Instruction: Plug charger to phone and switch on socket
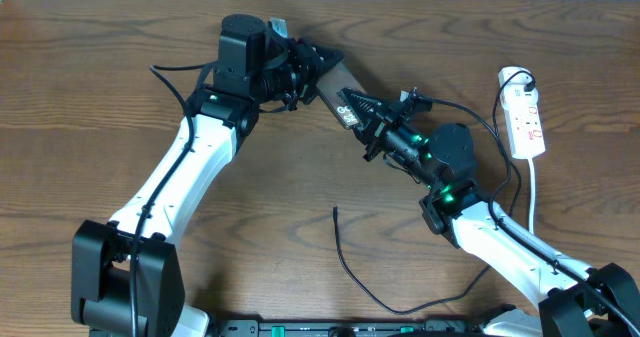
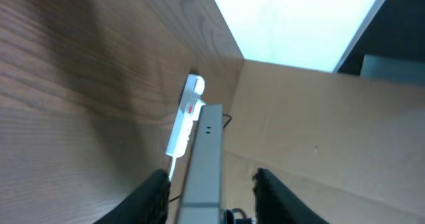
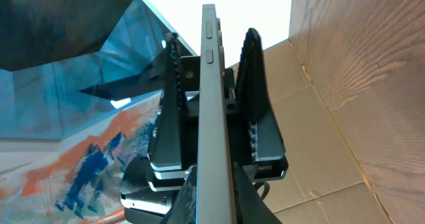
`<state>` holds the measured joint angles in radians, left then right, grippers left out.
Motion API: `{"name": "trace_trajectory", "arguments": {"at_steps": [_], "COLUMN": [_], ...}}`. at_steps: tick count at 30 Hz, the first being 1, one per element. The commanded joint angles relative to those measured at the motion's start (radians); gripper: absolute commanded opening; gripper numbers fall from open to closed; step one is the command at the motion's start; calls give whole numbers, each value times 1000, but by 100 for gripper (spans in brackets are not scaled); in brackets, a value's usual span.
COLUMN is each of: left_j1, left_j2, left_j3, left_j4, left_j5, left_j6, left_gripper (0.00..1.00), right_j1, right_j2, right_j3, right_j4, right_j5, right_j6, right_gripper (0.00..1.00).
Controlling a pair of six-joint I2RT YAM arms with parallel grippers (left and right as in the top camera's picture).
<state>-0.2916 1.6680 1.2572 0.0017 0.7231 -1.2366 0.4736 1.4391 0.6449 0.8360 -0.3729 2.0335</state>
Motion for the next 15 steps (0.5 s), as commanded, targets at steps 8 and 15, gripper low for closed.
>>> {"name": "trace_trajectory", "arguments": {"at_steps": [8,15], "left_j1": [0,0], "left_j2": [-19,-19], "left_j3": [23,23], "left_j4": [0,0], "left_j5": [-21,-22], "left_j6": [0,0], "left_gripper": [8,7], "right_j1": [19,19], "right_j2": [-7,-7], "right_j3": [11,11], "right_j4": [16,13], "right_j5": [8,6], "right_j6": [-15,-16], "right_gripper": [1,1]}}
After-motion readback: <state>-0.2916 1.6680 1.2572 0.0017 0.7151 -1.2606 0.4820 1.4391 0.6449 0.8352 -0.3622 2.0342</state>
